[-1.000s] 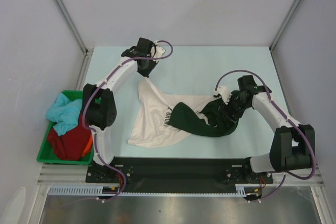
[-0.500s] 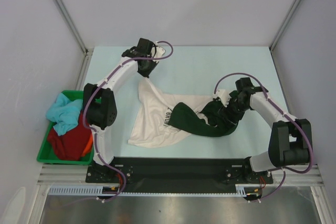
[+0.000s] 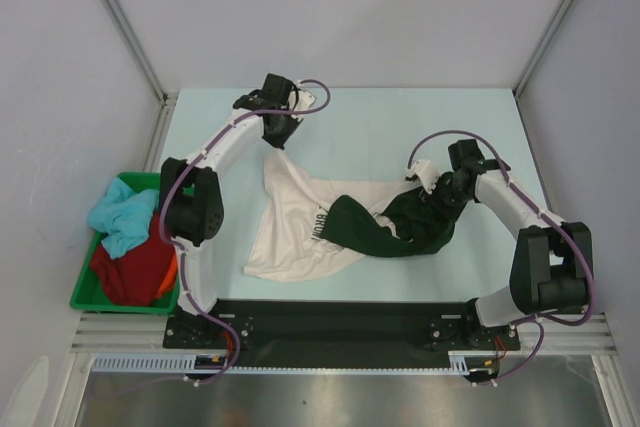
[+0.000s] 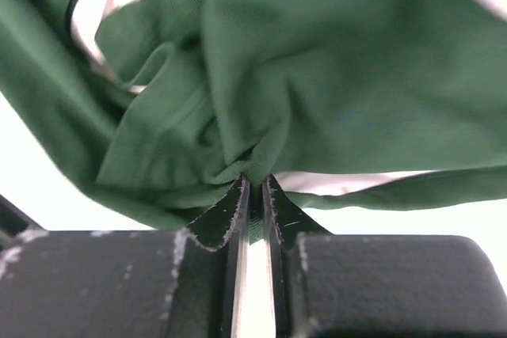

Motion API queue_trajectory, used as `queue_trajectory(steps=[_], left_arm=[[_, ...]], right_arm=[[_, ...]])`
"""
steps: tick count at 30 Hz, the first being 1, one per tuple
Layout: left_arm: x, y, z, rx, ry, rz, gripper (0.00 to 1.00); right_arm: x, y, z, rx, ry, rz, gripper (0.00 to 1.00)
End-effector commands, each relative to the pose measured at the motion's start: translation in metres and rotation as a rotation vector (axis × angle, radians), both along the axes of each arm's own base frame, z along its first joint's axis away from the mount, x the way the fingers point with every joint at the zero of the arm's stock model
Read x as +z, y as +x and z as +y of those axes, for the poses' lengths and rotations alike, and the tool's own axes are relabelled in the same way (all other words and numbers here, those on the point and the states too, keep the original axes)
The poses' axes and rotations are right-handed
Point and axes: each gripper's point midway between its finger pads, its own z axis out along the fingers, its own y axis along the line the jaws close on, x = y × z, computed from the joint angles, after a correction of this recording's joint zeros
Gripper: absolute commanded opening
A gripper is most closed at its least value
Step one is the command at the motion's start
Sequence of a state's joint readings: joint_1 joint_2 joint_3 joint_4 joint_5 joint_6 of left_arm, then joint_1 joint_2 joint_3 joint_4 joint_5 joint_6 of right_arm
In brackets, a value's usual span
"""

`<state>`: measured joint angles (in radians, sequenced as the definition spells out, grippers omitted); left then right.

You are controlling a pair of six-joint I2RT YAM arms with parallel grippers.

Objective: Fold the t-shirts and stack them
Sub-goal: Flatten the tshirt out

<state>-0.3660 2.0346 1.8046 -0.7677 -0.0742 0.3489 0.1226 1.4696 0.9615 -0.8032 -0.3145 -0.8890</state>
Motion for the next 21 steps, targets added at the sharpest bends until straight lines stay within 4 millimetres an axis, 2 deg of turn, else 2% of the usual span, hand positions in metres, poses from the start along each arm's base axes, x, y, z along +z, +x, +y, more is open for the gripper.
queue_trajectory(steps=[1, 6, 7, 8, 11, 12, 13, 14, 15, 16, 17, 18, 20, 21], left_arm=[[0.01, 0.011, -0.004, -0.002, -0.016, -0.04, 0.0], [0.012, 0.016, -0.004, -0.002, -0.01, -0.055, 0.0], [0.011, 0.017, -0.004, -0.003, -0.006, -0.057, 0.01], [0.012, 0.019, -0.004, 0.0, -0.004, -0.062, 0.0], [0.016, 0.029, -0.001, 0.016, 0.013, -0.091, 0.0], [0.022, 0.034, -0.002, 0.022, 0.01, -0.111, 0.0], [0.025, 0.038, -0.001, 0.027, 0.011, -0.125, 0.0], [0.029, 0.041, 0.0, 0.037, 0.019, -0.143, 0.0], [0.042, 0.047, 0.001, 0.042, 0.015, -0.175, 0.0], [0.05, 0.05, 0.001, 0.043, 0.021, -0.199, 0.0], [0.06, 0.053, 0.002, 0.048, 0.025, -0.227, 0.0], [0.085, 0.059, 0.008, 0.07, 0.031, -0.29, 0.0], [0.12, 0.068, 0.011, 0.081, 0.02, -0.384, 0.01], [0.154, 0.072, 0.014, 0.092, 0.004, -0.46, 0.0]], right_arm=[[0.036, 0.046, 0.007, -0.033, 0.026, -0.165, 0.11], [0.087, 0.102, 0.011, -0.074, 0.056, -0.364, 0.11], [0.089, 0.111, 0.011, -0.086, 0.061, -0.376, 0.12], [0.102, 0.124, 0.012, -0.105, 0.073, -0.412, 0.12], [0.101, 0.153, 0.004, -0.184, 0.094, -0.424, 0.11], [0.111, 0.169, -0.005, -0.219, 0.1, -0.461, 0.1], [0.11, 0.18, -0.011, -0.252, 0.103, -0.465, 0.09], [0.118, 0.192, -0.017, -0.315, 0.133, -0.492, 0.08], [0.139, 0.204, -0.021, -0.338, 0.161, -0.539, 0.06], [0.151, 0.21, -0.037, -0.386, 0.174, -0.563, 0.05], [0.162, 0.216, -0.041, -0.398, 0.183, -0.586, 0.04], [0.173, 0.219, -0.045, -0.408, 0.186, -0.61, 0.01], [0.212, 0.225, -0.054, -0.412, 0.19, -0.703, 0.0], [0.225, 0.225, -0.055, -0.404, 0.19, -0.735, 0.0]])
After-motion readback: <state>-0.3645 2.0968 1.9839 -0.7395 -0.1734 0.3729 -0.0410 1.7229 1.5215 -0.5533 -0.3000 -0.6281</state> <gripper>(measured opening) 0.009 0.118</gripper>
